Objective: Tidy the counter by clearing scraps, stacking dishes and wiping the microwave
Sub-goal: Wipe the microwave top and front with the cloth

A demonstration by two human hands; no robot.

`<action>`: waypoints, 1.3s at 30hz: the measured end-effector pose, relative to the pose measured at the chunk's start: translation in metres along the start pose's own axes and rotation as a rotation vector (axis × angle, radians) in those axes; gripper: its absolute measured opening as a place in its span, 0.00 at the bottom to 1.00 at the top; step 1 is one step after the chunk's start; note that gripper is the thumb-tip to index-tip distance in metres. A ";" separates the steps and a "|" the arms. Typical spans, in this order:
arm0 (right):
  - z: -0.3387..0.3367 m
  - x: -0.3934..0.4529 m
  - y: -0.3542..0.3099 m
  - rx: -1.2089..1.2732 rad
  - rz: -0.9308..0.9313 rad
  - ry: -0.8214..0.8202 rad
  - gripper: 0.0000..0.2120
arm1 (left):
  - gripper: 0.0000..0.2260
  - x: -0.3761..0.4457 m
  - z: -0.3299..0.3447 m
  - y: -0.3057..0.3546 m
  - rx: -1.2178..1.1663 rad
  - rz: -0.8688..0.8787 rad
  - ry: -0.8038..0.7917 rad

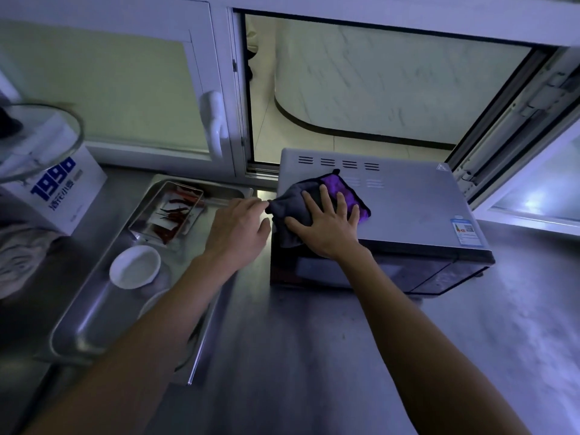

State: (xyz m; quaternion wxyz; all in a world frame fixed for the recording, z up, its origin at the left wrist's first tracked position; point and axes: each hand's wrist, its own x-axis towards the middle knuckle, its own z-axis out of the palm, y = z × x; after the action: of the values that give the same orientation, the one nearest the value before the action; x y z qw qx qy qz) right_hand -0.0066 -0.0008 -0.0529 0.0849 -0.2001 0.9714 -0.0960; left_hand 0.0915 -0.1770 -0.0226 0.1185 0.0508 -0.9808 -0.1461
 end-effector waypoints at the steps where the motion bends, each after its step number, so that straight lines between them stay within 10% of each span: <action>1: -0.001 -0.006 0.006 -0.001 0.011 -0.001 0.44 | 0.16 0.000 0.001 0.005 -0.009 0.009 0.008; 21: -0.033 -0.075 0.205 0.031 0.248 0.077 0.44 | 0.19 0.037 0.068 0.178 0.050 0.194 -0.120; 39: -0.059 -0.007 0.240 0.023 0.299 0.044 0.44 | 0.19 0.108 0.095 0.188 0.136 0.128 -0.163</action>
State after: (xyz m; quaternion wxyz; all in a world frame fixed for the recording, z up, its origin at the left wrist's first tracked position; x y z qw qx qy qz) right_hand -0.1016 0.2279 -0.0476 0.0794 -0.0503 0.9908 -0.0977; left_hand -0.0481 0.0133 -0.0311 0.0436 -0.0160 -0.9961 -0.0748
